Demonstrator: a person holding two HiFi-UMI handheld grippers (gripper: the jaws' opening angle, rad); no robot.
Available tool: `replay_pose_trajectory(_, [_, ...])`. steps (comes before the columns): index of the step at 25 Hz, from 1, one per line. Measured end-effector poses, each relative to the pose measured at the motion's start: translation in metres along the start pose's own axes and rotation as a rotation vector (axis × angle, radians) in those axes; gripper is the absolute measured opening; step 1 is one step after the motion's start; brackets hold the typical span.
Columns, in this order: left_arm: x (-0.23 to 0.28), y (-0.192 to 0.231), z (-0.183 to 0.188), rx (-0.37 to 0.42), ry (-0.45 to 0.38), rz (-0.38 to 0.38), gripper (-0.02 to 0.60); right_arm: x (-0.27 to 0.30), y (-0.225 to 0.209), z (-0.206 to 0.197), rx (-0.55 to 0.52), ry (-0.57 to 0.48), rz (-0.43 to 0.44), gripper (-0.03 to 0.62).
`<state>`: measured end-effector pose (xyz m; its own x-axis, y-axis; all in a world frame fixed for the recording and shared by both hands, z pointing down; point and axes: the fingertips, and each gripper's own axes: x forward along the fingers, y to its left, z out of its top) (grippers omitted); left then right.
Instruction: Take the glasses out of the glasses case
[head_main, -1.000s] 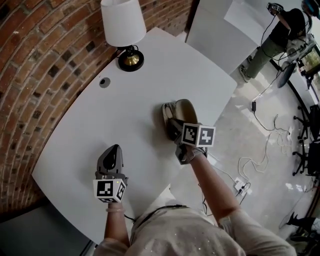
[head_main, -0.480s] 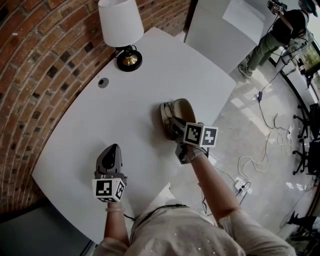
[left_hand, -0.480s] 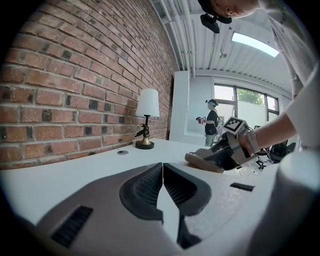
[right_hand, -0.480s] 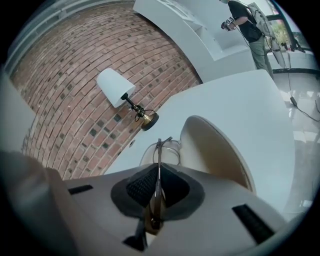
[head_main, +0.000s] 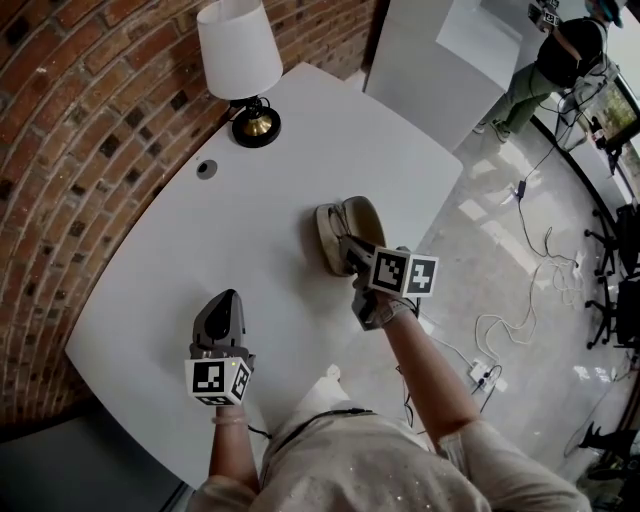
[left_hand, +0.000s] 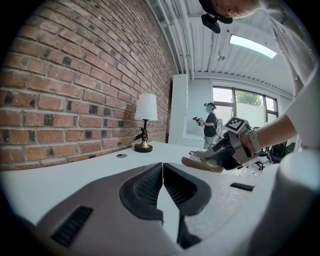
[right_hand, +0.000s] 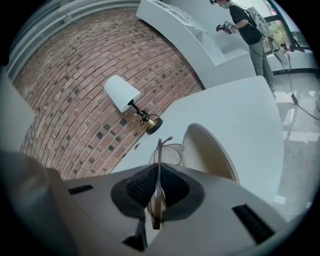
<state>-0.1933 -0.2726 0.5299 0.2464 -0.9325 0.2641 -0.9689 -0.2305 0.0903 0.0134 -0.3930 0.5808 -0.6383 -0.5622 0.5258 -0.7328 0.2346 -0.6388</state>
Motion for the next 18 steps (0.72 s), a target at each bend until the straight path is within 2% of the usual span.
replay_pose_trajectory(18, [-0.04, -0.015, 0.015, 0.02, -0.047, 0.012, 0.006, -0.054, 0.022, -0.013, -0.042, -0.044, 0.051, 0.02])
